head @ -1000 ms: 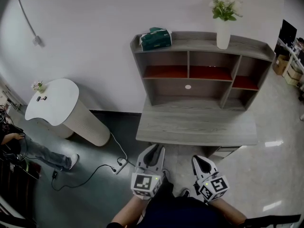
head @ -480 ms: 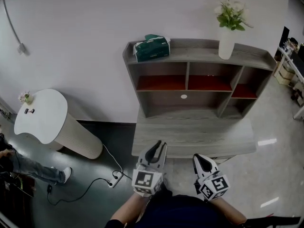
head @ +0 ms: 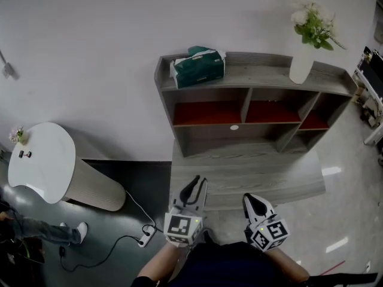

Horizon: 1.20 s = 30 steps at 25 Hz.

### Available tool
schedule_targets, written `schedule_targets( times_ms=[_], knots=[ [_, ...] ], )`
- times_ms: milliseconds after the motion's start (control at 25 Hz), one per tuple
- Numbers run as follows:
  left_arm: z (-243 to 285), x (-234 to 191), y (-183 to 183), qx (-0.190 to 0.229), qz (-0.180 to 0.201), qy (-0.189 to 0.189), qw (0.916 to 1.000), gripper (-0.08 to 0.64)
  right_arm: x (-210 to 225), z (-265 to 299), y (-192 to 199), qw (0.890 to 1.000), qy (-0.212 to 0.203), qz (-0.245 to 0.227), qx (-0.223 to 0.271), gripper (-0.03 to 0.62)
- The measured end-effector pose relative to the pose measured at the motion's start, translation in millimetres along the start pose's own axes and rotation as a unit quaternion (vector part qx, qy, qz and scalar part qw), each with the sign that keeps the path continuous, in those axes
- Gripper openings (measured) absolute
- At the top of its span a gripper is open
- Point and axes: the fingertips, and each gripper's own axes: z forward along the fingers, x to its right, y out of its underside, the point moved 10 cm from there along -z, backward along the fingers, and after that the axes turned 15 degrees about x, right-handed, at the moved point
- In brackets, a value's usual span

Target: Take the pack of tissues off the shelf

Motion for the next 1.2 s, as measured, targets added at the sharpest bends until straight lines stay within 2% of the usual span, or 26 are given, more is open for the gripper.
schedule_targets(
  times_ms=[280, 440, 560, 760, 880, 1040, 1200],
  knots=[
    [22.5, -39.2, -7.7, 0.022, 0.019, 0.01, 0.9995, 0.078, -1.4, 28.2, 10.5, 1.0, 0.007, 0.008, -0.016, 0.014],
    [49.2, -49.7, -32.2, 0.069, 0.035, -0.004, 0.997, 0.078, 10.5, 43.4, 7.4, 1.0, -0.005, 0.008, -0.011, 0.014],
    [69.6, -49.8, -53.6, 0.096, 0.074, -0.005, 0.9926, 0.078, 24.5, 53.1, -0.8, 1.0, -0.017, 0.009, -0.003, 0.014],
    [106.6, -49.1, -86.3, 0.119, 0.167, 0.0, 0.9787, 0.078, 48.8, 65.7, -22.2, 0.999, -0.034, 0.002, 0.02, 0.014],
    [133.3, -49.1, -104.2, 0.119, 0.23, 0.005, 0.9659, 0.095, 62.2, 69.3, -32.8, 0.999, -0.037, 0.001, 0.031, 0.014],
    [174.5, -57.3, -131.8, 0.092, 0.296, 0.003, 0.9506, 0.127, 73.2, 77.6, -37.3, 0.998, -0.045, 0.005, 0.037, 0.014],
    [218.5, -67.7, -156.1, 0.037, 0.348, 0.017, 0.9366, 0.23, 76.7, 82.0, -35.4, 0.998, -0.056, 0.012, 0.032, 0.014]
  ],
)
